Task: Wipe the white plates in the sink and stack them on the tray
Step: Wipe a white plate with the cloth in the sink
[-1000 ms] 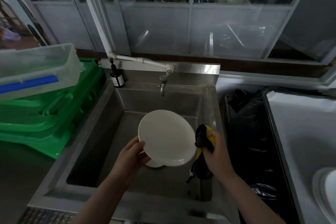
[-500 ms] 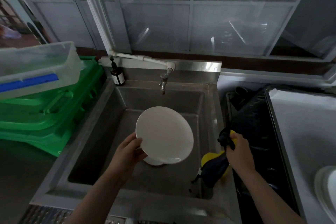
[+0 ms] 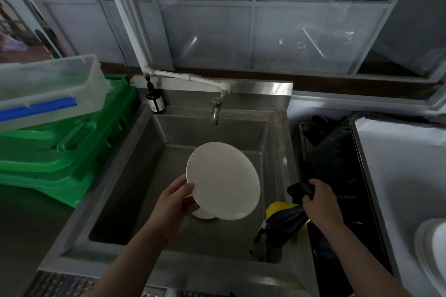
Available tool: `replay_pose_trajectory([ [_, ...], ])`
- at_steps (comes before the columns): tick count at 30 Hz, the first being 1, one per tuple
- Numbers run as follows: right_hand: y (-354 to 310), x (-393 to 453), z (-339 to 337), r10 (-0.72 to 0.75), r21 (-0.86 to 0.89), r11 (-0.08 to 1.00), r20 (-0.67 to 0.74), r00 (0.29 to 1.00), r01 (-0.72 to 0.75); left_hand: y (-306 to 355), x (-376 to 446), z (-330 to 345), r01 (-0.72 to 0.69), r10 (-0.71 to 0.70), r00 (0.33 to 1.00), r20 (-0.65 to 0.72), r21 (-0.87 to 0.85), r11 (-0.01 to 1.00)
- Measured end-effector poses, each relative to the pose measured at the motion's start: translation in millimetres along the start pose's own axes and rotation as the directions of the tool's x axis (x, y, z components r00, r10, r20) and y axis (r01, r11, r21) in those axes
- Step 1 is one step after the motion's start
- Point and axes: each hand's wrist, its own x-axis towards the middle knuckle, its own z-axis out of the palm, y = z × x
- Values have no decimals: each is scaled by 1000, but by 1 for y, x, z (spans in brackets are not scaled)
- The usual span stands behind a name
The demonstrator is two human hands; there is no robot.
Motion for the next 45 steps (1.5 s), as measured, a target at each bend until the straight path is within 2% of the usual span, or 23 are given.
replay_pose_trajectory([
  [6,-23,-5,-1,-93,28,995,5,996,93,0,-1,2,-4,4,1000,12,-14,1000],
  [17,-82,-22,5,-131,403,914,207,970,38,4,-3,2,-21,23,999,38,-35,999],
  [28,-89,-31,2,-149,505,862,156,977,50,7,-6,-6,-64,67,995,69,-39,997],
  [32,-89,-34,2,-125,552,832,84,989,58,5,-6,-5,-100,100,995,-3,100,990],
  [37,-88,-40,5,-100,611,790,33,994,59,7,-2,1,-171,222,966,-135,315,934],
  [42,-90,-41,6,-35,703,712,40,999,-3,9,4,-6,-263,391,916,-89,604,753],
  [45,-90,-40,6,-7,737,674,66,998,-44,12,0,-4,-267,417,906,-70,670,693],
])
